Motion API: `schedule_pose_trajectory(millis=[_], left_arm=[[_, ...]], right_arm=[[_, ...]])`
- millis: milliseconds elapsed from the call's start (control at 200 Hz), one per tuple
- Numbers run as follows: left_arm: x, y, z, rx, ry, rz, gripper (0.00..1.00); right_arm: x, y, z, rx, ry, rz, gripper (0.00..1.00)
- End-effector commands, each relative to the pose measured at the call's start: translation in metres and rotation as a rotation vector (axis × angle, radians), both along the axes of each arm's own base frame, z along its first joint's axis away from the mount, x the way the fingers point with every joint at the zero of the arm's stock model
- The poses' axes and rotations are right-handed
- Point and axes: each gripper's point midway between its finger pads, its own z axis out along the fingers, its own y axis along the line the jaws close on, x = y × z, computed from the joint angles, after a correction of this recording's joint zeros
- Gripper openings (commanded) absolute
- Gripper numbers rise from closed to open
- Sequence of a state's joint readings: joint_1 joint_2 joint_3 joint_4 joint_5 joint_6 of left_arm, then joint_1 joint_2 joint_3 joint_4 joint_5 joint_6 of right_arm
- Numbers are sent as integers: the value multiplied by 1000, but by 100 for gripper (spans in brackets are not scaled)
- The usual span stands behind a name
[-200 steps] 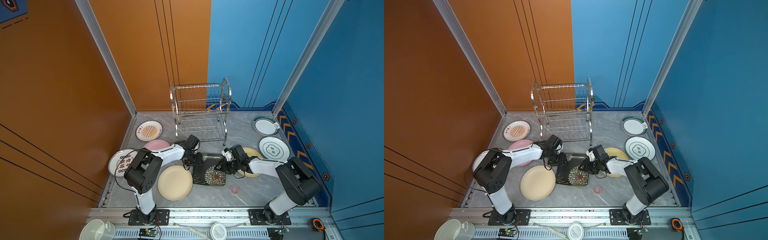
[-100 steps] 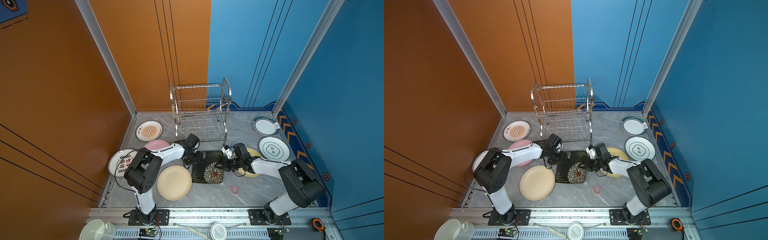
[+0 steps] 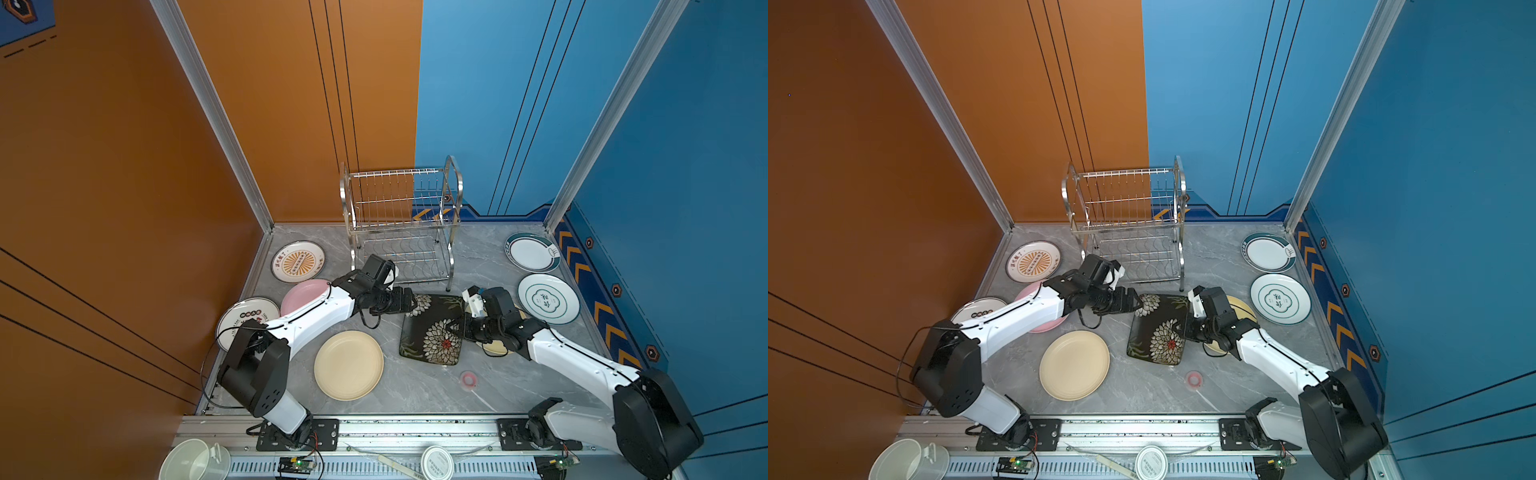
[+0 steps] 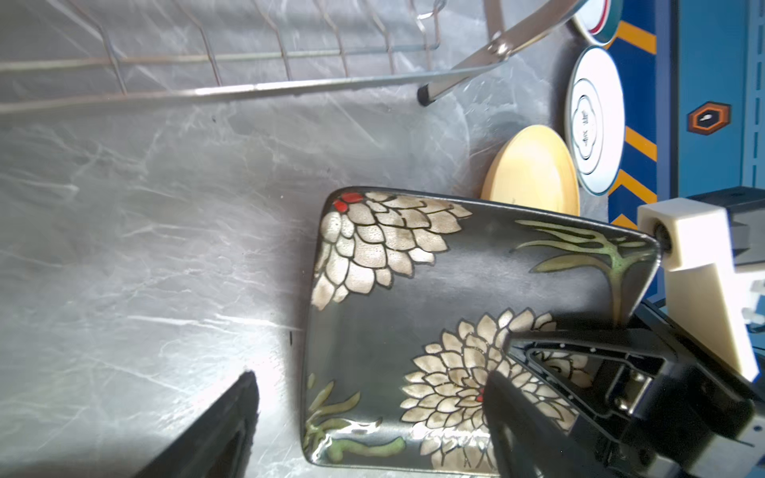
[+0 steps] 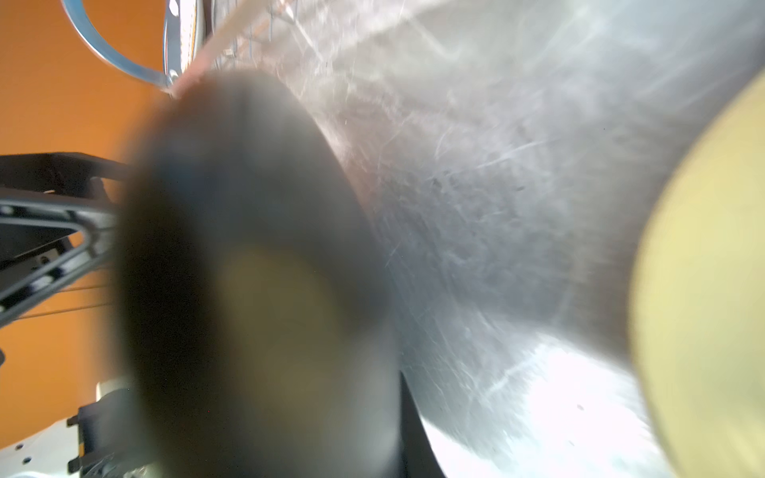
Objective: Load the plates into the dish rack
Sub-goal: 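Tilt the plate up with the right gripper while the left gripper releases, then raise the black plate upright with the right gripper above the rack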
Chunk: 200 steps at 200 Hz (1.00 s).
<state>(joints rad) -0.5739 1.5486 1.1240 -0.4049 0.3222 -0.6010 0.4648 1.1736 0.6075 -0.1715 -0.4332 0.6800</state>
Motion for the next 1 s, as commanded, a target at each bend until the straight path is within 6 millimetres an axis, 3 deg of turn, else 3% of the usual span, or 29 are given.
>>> schedule_pose_trajectory(millis=[0, 180, 325, 556, 816, 841, 996], left_arm=[[-1, 16, 10, 7, -23, 28, 92], [1, 41, 24, 10, -66, 81, 94], [2, 52, 23, 14, -69, 98, 95], [1, 57, 19, 22, -70, 95, 98], [2, 58, 24, 15, -90, 89, 98], [-4, 61, 12, 29, -64, 88, 98], [-7, 64, 11, 26, -72, 98, 98]], right_arm=[[12, -15, 52, -32, -155, -71, 0], [6, -43, 113, -154, -296, -164, 0], [4, -54, 168, -210, -414, -220, 0], [10, -45, 252, -239, -594, -233, 0], [34, -40, 335, -245, -752, -292, 0], [37, -40, 343, -246, -768, -300, 0], [53, -37, 388, -231, -869, -354, 0]])
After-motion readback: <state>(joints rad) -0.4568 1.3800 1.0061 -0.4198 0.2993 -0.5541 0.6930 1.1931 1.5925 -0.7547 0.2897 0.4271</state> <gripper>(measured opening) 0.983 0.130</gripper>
